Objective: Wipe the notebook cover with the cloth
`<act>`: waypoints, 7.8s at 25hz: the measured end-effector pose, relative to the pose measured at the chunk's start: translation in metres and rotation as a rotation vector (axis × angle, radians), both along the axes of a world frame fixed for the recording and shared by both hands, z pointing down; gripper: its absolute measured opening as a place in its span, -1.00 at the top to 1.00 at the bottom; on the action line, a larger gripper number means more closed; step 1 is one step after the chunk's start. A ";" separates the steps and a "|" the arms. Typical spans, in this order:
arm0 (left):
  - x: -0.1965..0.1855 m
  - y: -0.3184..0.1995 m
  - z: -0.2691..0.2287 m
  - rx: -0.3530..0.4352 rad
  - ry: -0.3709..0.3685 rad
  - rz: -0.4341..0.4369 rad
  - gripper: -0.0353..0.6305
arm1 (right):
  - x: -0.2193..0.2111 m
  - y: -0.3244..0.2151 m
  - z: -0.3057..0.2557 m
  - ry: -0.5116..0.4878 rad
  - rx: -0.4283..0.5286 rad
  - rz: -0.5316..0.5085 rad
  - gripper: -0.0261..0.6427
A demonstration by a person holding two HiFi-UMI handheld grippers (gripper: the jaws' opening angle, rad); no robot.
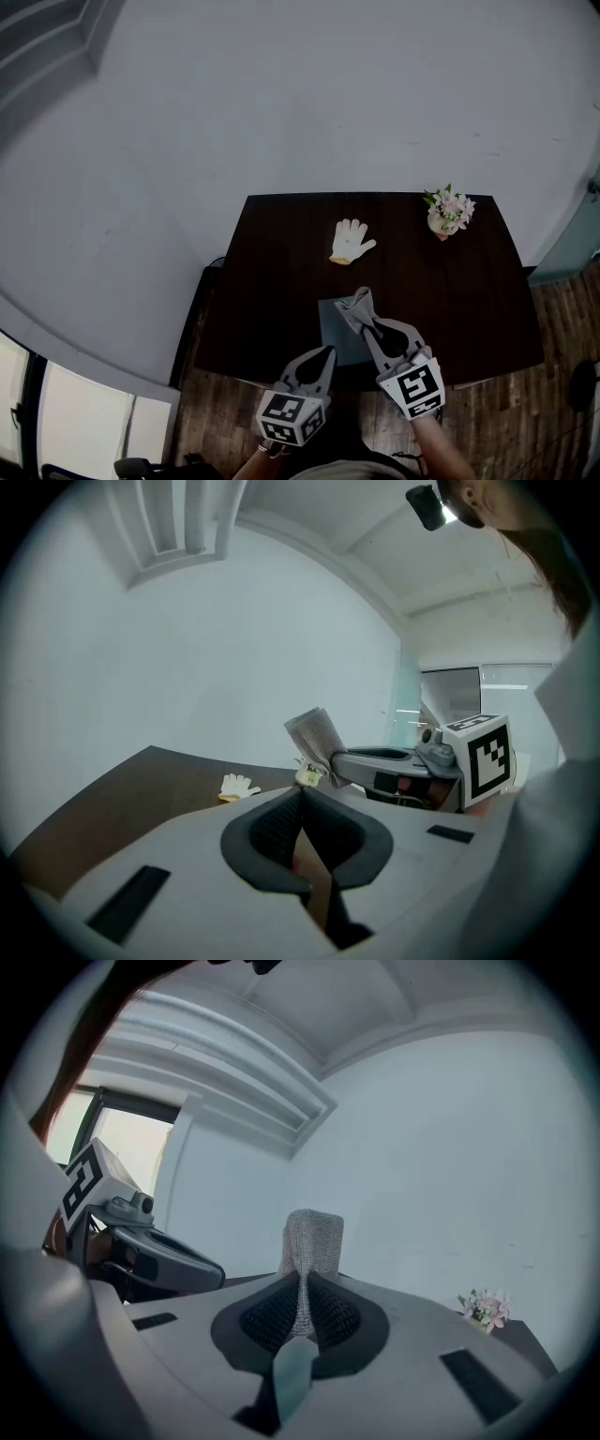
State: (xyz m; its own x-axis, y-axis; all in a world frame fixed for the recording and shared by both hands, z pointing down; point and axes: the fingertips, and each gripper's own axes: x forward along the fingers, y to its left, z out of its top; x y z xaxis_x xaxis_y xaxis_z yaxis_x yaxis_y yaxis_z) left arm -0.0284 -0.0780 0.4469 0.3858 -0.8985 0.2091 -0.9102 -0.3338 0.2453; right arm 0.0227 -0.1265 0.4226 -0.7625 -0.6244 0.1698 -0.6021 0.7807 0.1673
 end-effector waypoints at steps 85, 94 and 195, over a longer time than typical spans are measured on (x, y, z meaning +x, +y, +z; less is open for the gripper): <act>-0.061 -0.082 0.247 -0.565 -0.113 0.201 0.85 | -0.085 -0.163 0.274 0.871 -0.227 -0.256 0.83; -0.061 -0.083 0.247 -0.546 -0.135 0.192 0.85 | -0.053 -0.175 0.275 0.880 -0.247 -0.196 0.82; -0.060 -0.076 0.245 -0.561 -0.135 0.190 0.85 | -0.032 -0.113 0.272 0.833 -0.261 -0.193 0.82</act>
State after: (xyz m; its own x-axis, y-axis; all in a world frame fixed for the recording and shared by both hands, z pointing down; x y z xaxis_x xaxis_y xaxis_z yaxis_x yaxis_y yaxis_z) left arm -0.0883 -0.1539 0.6923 0.4658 -0.5547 0.6894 -0.8827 -0.3465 0.3175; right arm -0.0096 -0.2394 0.6945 -0.4164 -0.3621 0.8340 -0.2190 0.9302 0.2945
